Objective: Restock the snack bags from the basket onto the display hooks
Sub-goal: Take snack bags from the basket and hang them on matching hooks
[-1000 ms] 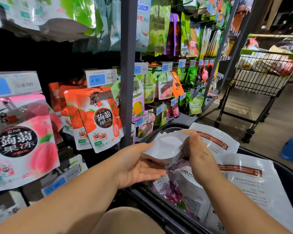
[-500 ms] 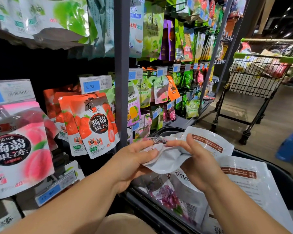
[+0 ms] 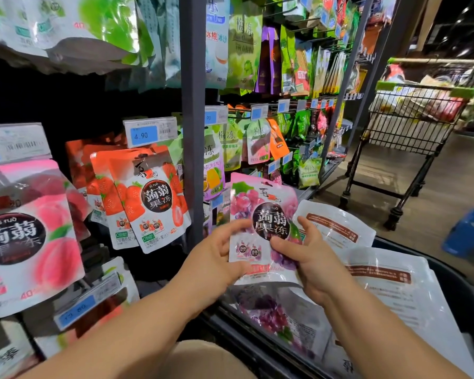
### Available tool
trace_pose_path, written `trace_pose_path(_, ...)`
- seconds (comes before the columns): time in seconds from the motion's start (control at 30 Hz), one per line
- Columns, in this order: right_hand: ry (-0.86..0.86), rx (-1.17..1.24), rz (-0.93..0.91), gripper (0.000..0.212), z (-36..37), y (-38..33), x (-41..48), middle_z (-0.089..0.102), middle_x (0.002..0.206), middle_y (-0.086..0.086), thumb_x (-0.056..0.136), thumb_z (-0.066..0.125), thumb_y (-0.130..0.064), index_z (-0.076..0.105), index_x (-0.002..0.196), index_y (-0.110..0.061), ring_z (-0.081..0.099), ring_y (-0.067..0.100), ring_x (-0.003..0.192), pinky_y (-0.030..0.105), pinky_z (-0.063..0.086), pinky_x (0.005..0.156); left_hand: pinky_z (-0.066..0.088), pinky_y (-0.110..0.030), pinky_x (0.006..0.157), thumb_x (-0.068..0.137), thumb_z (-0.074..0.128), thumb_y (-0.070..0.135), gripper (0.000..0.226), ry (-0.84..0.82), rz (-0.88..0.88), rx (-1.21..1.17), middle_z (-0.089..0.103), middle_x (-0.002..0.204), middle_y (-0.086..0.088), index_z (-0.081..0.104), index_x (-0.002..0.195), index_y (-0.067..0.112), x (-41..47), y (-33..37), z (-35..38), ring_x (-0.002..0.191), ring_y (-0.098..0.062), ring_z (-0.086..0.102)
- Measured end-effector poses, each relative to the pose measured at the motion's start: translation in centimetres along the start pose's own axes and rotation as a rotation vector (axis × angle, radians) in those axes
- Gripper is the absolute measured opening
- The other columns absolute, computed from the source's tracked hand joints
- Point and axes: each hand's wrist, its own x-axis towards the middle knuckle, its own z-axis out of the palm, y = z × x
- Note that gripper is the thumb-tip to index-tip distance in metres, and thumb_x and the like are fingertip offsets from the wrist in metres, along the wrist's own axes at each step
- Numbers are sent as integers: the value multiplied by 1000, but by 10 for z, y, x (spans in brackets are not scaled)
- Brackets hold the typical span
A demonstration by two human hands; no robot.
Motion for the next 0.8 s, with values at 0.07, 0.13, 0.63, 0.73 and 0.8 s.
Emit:
trace_pose_path(0.07, -10, -45, -48, 95, -1, 1, 2, 75, 74, 1, 61, 82, -3, 36, 142, -21, 65, 13, 59, 26, 50, 62, 56, -42, 89, 85, 72, -1, 81, 37, -23, -136, 76, 106, 0, 34, 136, 48, 1, -8, 5, 98, -21, 73)
trace_pose_path(0.13, -45, -74, -99, 89, -1, 2, 1, 75, 77, 0, 57, 87, -2, 47, 135, -16, 63, 12, 58, 24, 50, 57, 52, -50, 97, 76, 84, 12, 90, 71, -108, -308, 75, 107, -7, 27, 135, 48, 1, -13, 10, 100, -27, 72)
trace_pose_path(0.63, -131, -697, -139, 24, -19, 25, 26, 70, 95, -2, 103, 45, -35, 66, 98, -25, 62, 14, 90, 29, 50, 80, 53, -49, 97, 66, 88, 18, 40, 572, -20, -344, 77, 100, -1, 75, 104, 17, -1, -36, -11, 99, -24, 72)
trace_pose_path(0.73, -241, -1247, -122, 20, -33, 44, 37, 66, 103, -8, 98, 58, -38, 68, 110, -25, 60, 13, 98, 27, 42, 84, 53, -50, 97, 68, 88, 18, 39, 688, -25, -331, 77, 99, -3, 75, 105, 15, -2, -40, -18, 97, -23, 72)
trace_pose_path(0.8, -281, -1463, -91, 34, -31, 52, 40, 67, 110, -2, 94, 62, -44, 67, 117, -19, 60, 16, 100, 28, 45, 86, 53, -50, 96, 74, 85, 13, 33, 716, -43, -330, 76, 98, -4, 74, 106, 12, -2, -44, -21, 96, -23, 72)
